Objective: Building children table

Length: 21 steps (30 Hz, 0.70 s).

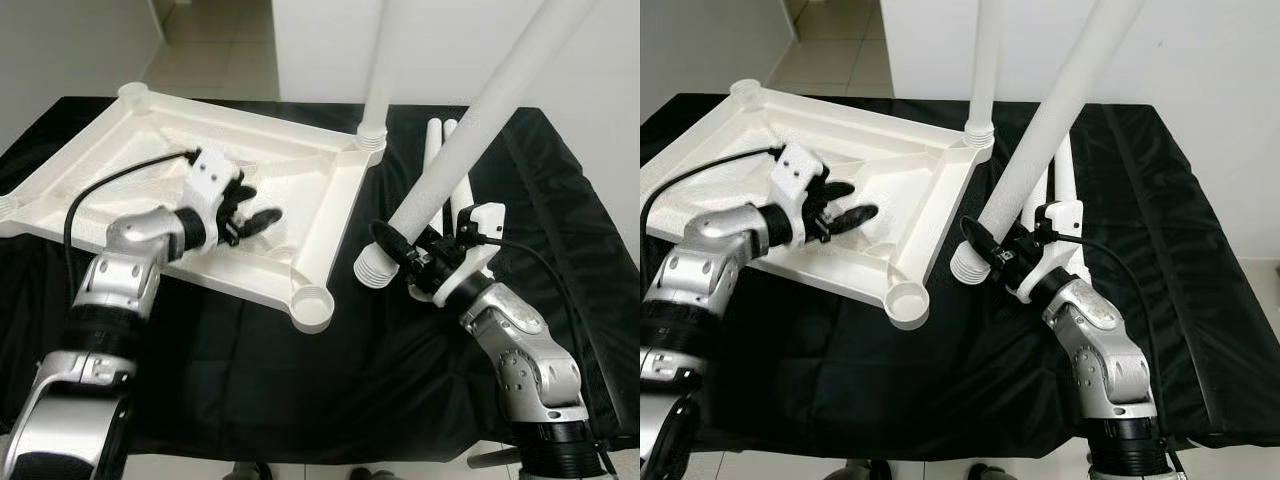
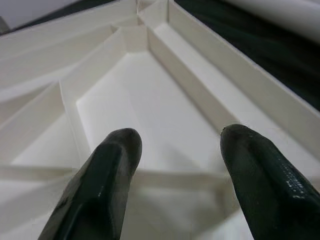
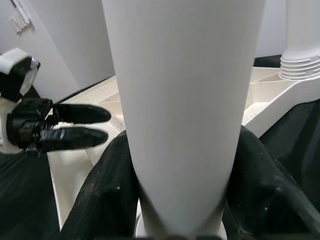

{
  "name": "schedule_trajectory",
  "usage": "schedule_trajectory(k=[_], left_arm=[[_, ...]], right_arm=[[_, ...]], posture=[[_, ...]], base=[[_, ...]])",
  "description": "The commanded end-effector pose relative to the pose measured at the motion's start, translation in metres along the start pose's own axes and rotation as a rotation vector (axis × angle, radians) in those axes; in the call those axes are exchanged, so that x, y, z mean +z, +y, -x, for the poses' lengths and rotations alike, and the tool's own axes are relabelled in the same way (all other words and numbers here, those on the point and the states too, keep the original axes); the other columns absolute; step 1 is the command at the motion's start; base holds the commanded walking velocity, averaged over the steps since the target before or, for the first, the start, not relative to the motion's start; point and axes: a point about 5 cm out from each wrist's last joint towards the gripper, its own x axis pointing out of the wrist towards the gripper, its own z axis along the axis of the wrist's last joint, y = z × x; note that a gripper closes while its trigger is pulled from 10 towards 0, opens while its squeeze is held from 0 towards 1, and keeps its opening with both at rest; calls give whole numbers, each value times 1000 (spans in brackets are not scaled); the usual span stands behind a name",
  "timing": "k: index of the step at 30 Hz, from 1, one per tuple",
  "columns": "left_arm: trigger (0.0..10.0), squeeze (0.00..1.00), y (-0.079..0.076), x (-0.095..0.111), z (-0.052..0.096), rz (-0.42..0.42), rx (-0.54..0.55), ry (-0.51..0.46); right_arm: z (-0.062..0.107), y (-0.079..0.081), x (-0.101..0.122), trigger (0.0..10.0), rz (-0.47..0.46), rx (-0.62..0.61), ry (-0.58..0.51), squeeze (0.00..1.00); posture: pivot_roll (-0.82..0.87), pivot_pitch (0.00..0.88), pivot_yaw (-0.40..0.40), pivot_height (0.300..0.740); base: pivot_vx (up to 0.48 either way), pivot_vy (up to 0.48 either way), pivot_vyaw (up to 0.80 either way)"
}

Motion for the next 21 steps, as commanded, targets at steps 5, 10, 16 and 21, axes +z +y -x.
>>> schedule_trajectory(k=[5,10,16,21], left_arm=[[10000,0,-6,-21,7,-111,-92,145],[10000,0,-6,-42,2,-186,-23,289],[10000,0,-19,-45,-5,-185,-35,311],[10000,0,-33,-43,-17,-173,-61,283]], right_arm=[[-1,-5,5,10000,37,20,-2,0],[-1,-8,8,10000,51,16,-2,0],[-1,-9,9,10000,53,15,-7,0],[1,-9,10,10000,52,9,-8,0]], posture=[[-22,129,5,740],[-29,121,1,740],[-41,116,4,740],[-54,116,6,740]], base=[[0,0,0],[0,0,0],[0,0,0],[0,0,0]])
